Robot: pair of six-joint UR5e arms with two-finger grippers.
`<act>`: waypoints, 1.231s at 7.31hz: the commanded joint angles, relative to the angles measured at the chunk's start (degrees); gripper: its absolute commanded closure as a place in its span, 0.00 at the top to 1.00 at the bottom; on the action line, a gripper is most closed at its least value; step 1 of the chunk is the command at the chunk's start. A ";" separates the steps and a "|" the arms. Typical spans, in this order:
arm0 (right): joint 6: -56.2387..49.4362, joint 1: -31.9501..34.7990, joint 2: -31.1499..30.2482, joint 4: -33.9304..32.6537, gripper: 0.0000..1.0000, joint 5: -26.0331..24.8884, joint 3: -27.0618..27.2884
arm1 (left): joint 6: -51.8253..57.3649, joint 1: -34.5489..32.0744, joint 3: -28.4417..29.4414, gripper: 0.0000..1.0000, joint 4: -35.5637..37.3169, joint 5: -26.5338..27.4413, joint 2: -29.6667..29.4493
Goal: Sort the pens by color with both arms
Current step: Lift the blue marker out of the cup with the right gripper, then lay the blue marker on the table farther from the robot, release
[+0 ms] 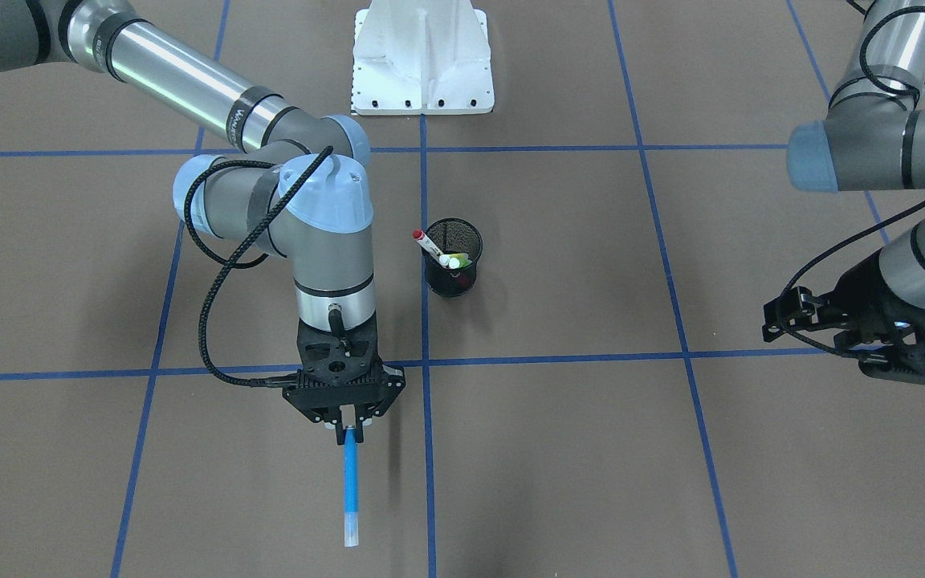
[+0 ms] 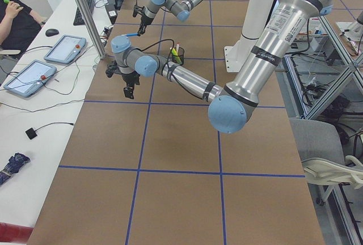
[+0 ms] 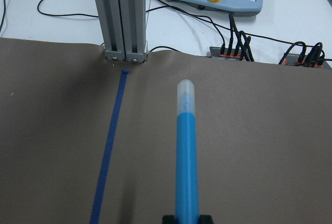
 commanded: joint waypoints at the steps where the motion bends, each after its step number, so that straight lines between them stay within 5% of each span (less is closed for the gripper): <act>1: 0.11 -2.51 -0.15 3.23 0.00 -2.11 -2.99 | 0.08 0.00 0.33 0.99 0.11 0.00 -0.24; 5: 0.02 -3.31 -0.77 5.87 0.00 -2.73 -4.49 | -0.01 0.00 0.51 0.99 0.20 0.09 -0.50; 6: 0.02 -3.57 -0.86 7.70 0.28 -2.82 -5.27 | -0.01 0.00 0.60 0.99 0.20 0.09 -0.77; 7: -0.07 -4.18 -0.94 7.89 0.99 -5.43 -5.89 | 0.08 0.00 1.21 0.99 0.20 0.09 -1.12; 9: -0.07 -4.36 -0.33 7.89 1.00 -6.34 -5.46 | 0.08 0.00 1.39 0.99 0.28 0.09 -1.73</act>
